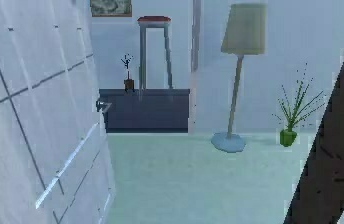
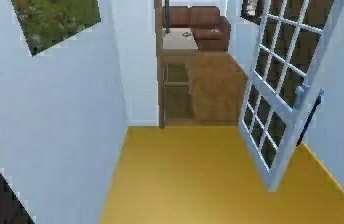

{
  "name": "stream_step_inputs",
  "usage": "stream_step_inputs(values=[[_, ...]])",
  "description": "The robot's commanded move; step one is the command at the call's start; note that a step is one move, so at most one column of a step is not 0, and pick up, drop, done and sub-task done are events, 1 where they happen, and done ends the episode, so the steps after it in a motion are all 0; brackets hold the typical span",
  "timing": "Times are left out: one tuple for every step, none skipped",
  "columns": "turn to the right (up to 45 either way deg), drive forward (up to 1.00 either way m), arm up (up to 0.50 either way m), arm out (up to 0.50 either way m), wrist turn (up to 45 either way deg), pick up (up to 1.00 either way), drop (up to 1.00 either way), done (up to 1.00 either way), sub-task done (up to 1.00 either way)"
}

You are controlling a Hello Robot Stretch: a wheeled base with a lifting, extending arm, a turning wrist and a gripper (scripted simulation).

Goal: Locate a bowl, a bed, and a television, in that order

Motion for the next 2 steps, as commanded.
stream_step_inputs(values=[[45.0, 0.00, 0.00, 0.00, 0.0, 0.00, 0.00, 0.00, 0.00], [45.0, 0.00, 0.00, 0.00, 0.0, 0.00, 0.00, 0.00, 0.00]])
